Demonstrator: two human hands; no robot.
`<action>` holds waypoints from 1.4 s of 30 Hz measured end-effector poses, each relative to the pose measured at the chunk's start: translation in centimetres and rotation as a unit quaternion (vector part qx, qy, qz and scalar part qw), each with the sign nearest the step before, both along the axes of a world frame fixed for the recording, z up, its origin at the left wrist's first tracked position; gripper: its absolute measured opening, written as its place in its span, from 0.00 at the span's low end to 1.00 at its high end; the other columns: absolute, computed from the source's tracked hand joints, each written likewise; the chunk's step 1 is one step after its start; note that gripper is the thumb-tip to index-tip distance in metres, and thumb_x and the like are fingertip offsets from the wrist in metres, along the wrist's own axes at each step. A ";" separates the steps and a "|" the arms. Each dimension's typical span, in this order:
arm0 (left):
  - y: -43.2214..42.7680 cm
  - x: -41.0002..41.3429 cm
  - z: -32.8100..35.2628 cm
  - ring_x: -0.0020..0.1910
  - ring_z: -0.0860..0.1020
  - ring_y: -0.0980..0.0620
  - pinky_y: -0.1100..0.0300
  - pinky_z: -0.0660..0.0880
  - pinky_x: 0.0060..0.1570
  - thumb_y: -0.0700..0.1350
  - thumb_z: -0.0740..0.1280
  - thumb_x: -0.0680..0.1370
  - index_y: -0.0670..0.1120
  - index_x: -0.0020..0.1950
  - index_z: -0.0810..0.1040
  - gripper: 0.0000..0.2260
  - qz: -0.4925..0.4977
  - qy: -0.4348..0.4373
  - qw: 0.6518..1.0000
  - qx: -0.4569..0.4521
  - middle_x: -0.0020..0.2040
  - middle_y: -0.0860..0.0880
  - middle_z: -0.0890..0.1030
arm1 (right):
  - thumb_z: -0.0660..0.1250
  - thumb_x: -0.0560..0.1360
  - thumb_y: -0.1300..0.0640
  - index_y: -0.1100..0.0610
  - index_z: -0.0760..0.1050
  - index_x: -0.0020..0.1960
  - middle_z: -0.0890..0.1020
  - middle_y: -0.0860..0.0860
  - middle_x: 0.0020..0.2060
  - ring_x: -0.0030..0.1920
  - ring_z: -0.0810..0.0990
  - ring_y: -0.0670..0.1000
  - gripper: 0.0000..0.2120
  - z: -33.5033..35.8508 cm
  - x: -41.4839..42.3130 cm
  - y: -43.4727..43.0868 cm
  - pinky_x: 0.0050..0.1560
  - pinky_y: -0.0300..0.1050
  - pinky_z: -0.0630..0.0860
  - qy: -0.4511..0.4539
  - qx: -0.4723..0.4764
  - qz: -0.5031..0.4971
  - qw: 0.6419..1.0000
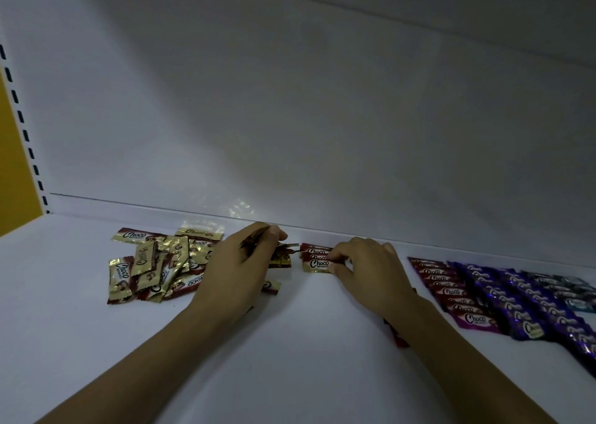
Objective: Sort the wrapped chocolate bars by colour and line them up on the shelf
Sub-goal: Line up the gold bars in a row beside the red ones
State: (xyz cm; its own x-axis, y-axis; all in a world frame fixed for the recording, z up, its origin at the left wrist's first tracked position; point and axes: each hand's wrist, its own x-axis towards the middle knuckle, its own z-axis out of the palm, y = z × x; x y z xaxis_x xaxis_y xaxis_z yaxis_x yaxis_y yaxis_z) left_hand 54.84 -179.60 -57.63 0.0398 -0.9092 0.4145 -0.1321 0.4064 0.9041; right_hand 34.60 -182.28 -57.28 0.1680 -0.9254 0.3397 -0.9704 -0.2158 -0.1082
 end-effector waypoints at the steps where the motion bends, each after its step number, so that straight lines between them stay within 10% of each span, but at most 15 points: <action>1: 0.0 0.0 0.0 0.43 0.81 0.64 0.75 0.72 0.31 0.47 0.60 0.81 0.51 0.45 0.82 0.11 -0.001 -0.003 1.000 0.001 0.40 0.57 0.83 | 0.62 0.78 0.49 0.46 0.78 0.58 0.80 0.45 0.53 0.54 0.75 0.48 0.11 0.0 0.0 0.0 0.61 0.45 0.62 -0.003 0.001 0.000 1.000; 30: 0.5 0.1 0.3 0.43 0.80 0.64 0.75 0.72 0.30 0.46 0.60 0.81 0.51 0.45 0.82 0.12 -0.020 -0.018 1.000 -0.005 0.41 0.58 0.83 | 0.54 0.79 0.56 0.51 0.78 0.56 0.77 0.49 0.53 0.55 0.73 0.51 0.15 0.0 -0.8 0.9 0.55 0.46 0.63 0.080 0.011 -0.086 0.993; 37: 0.5 -0.3 0.2 0.44 0.83 0.55 0.54 0.79 0.44 0.55 0.61 0.80 0.61 0.45 0.83 0.11 -0.120 -0.017 0.990 0.071 0.43 0.56 0.85 | 0.53 0.79 0.56 0.50 0.78 0.58 0.78 0.49 0.54 0.55 0.73 0.50 0.16 0.2 -0.8 0.9 0.55 0.45 0.63 0.068 -0.006 -0.086 0.994; 42: 0.7 -0.3 0.1 0.45 0.83 0.55 0.61 0.76 0.49 0.63 0.61 0.73 0.59 0.48 0.82 0.15 -0.165 -0.063 0.981 0.077 0.44 0.53 0.85 | 0.61 0.79 0.53 0.52 0.81 0.49 0.82 0.47 0.45 0.47 0.78 0.47 0.10 1.7 0.5 1.7 0.52 0.40 0.73 -0.213 0.007 0.046 0.976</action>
